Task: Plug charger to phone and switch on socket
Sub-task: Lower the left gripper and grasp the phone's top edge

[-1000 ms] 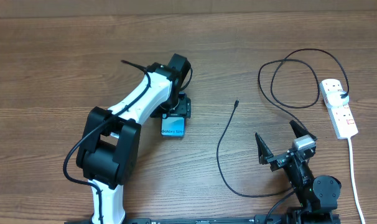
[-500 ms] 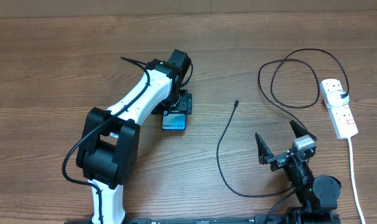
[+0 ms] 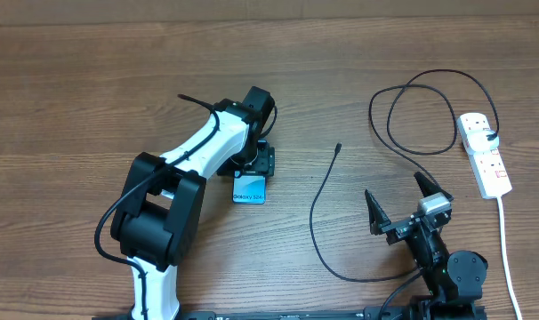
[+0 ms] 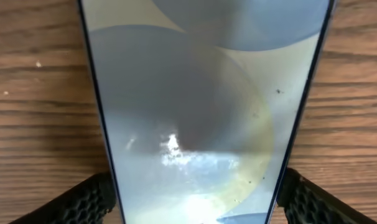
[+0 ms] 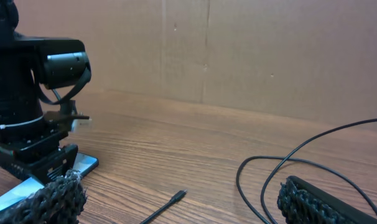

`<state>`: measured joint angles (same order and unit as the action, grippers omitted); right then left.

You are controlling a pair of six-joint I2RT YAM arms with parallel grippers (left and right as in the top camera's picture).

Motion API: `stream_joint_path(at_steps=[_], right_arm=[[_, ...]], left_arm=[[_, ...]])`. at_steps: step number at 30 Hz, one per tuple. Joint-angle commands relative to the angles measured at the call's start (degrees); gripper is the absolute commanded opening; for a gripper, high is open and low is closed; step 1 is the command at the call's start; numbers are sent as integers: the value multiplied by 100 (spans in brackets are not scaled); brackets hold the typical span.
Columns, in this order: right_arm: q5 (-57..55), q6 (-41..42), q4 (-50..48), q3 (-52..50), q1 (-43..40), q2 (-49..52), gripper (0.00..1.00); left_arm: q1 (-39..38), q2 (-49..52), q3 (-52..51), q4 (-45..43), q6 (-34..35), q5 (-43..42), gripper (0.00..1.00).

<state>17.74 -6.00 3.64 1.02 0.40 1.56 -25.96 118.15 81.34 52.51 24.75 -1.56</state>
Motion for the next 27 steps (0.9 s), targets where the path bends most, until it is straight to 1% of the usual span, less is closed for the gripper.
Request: stream_joint_path(at_steps=[1,2,6,10,18,19,21,27], right_arm=[[-7,17,-33,-55,-15,13,100],[-7,17,-33,-55,-15,13,100],[-7,17,-33,-55,-15,13,100],[-7,17,-33,-55,-15,13,100],[-7,17,-35,-55,-15,13,100],[-7,17,-33,-55,-15,13,100],[-7,17,-33,-55,-15,13,100],[-4,17,-35,-55,-15,13,100]], left_arm=[[-33,-15,-223,-188,98,-37,95],[-33,-15,-275,-289,101,-37,100],[-33,-13,-326,-527,118,-37,100],[-61,-2,-328,-533,149,-39,91],[-74,345,-330,-450,212,-44,92],[-76,372,-330,-439,212,-70,91],[-74,396,-328,-437,210,-101,85],[-31,396,-195,-304,210,-153,78]])
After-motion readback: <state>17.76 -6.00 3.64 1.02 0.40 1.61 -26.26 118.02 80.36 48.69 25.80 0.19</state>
